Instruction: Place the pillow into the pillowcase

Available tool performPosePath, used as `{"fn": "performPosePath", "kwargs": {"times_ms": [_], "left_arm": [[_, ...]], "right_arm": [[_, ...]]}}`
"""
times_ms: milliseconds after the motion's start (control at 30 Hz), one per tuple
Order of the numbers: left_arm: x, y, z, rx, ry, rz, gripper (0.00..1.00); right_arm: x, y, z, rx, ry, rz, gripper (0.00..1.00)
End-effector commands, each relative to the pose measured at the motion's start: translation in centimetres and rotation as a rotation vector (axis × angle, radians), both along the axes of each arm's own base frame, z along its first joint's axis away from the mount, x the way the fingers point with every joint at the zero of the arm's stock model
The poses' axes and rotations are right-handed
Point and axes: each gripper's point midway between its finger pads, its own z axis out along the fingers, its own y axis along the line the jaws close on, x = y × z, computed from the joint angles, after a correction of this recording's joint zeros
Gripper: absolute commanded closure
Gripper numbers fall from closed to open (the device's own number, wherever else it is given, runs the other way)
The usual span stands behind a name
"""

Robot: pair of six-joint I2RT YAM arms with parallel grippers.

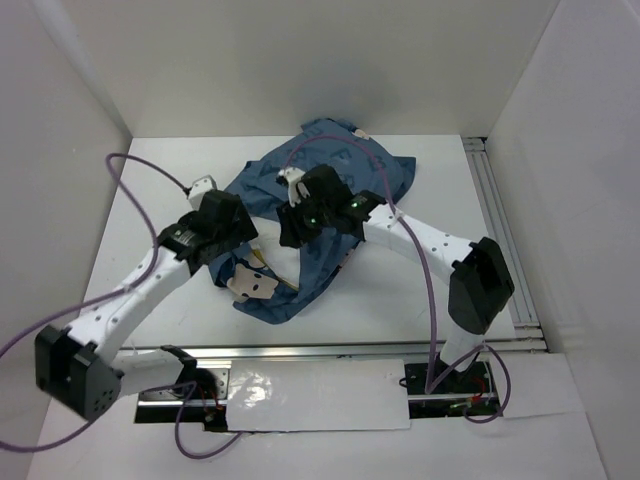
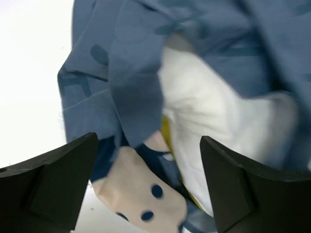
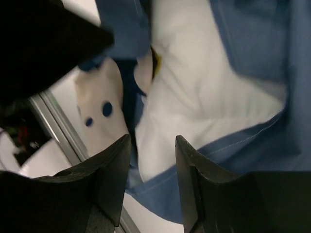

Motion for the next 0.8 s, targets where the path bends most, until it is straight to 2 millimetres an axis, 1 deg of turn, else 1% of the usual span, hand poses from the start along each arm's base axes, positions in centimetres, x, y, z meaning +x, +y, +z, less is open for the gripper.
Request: {"fn": "performPosePath", "kwargs": {"times_ms": [0, 33, 67, 100, 133, 167, 200, 233, 267, 300, 333, 367, 400, 467, 500, 533, 567, 600, 633, 667, 733, 767], "left_arm": [[2.7, 1.4, -1.1, 0.066, 0.046, 0.075, 0.04], [3.3, 1.7, -1.6, 0.081, 0.064, 0.082, 0.06], [4.4, 2.2, -1.3, 0.084, 0.059, 0.100, 0.10], [4.9, 2.5, -1.8, 0.090, 0.075, 0.112, 0.15], [5.4, 2.7, -2.4, 0.103, 0.094, 0.116, 0.18], [6.1, 3.5, -3.9, 0.129, 0.140, 0.131, 0.24], [6.5, 3.7, -4.0, 0.125, 0.156, 0.135, 0.30], [6.4, 4.1, -4.8, 0.140, 0.184, 0.137, 0.36], [6.8, 4.3, -5.4, 0.137, 0.203, 0.143, 0.48], [6.7, 4.2, -5.5, 0.138, 0.207, 0.130, 0.56], [6.8, 4.5, -5.8, 0.133, 0.219, 0.137, 0.67], [6.8, 4.6, -5.8, 0.140, 0.221, 0.129, 0.82], [6.9, 4.5, -5.0, 0.113, 0.203, 0.125, 1.00], [7.5, 4.6, -3.8, 0.105, 0.148, 0.107, 1.00], [7.4, 4.5, -3.4, 0.103, 0.133, 0.087, 1.00], [7.4, 4.9, -1.6, 0.095, 0.079, 0.090, 1.00], [7.3, 4.7, -1.0, 0.085, 0.058, 0.073, 1.00], [7.3, 5.0, -0.3, 0.075, 0.026, 0.072, 1.00], [7.3, 5.4, 0.7, 0.080, -0.002, 0.072, 1.00], [7.0, 5.6, 2.2, 0.077, -0.042, 0.068, 1.00], [6.9, 6.4, 3.3, 0.079, -0.075, 0.068, 1.00], [7.0, 6.5, 4.0, 0.075, -0.090, 0.060, 1.00]], "right_arm": [[-3.4, -0.2, -0.9, -0.040, -0.040, 0.104, 0.51], [-4.1, 0.0, -1.5, -0.053, -0.039, 0.126, 0.53], [-4.5, 0.0, -2.1, -0.076, -0.056, 0.139, 0.53], [-5.7, 0.6, -2.5, -0.090, -0.058, 0.160, 0.54], [-6.0, 0.5, -3.2, -0.112, -0.067, 0.172, 0.54], [-6.0, 0.3, -3.8, -0.148, -0.082, 0.171, 0.54], [-6.9, 0.2, -5.2, -0.185, -0.064, 0.184, 0.54], [-7.3, 0.1, -5.7, -0.205, -0.071, 0.198, 0.54], [-7.8, 0.2, -6.6, -0.223, -0.065, 0.218, 0.55], [-8.1, 0.1, -6.8, -0.240, -0.074, 0.229, 0.55], [-9.2, 0.4, -7.8, -0.266, -0.074, 0.260, 0.55], [-9.9, 0.3, -8.3, -0.279, -0.075, 0.284, 0.55], [-10.0, 0.4, -8.6, -0.291, -0.097, 0.286, 0.54], [-9.5, 0.8, -8.6, -0.295, -0.128, 0.267, 0.53], [-8.7, 0.6, -9.6, -0.328, -0.135, 0.232, 0.53], [-8.2, 0.6, -10.0, -0.341, -0.144, 0.202, 0.53], [-7.9, 0.9, -9.9, -0.348, -0.160, 0.193, 0.53], [-7.1, 0.8, -10.1, -0.363, -0.178, 0.149, 0.53], [-6.8, 0.8, -10.5, -0.371, -0.184, 0.139, 0.53], [-6.4, 1.3, -10.3, -0.349, -0.206, 0.127, 0.52], [-5.8, 1.5, -11.3, -0.363, -0.225, 0.118, 0.52], [-5.9, 1.8, -11.5, -0.359, -0.216, 0.129, 0.60]]}}
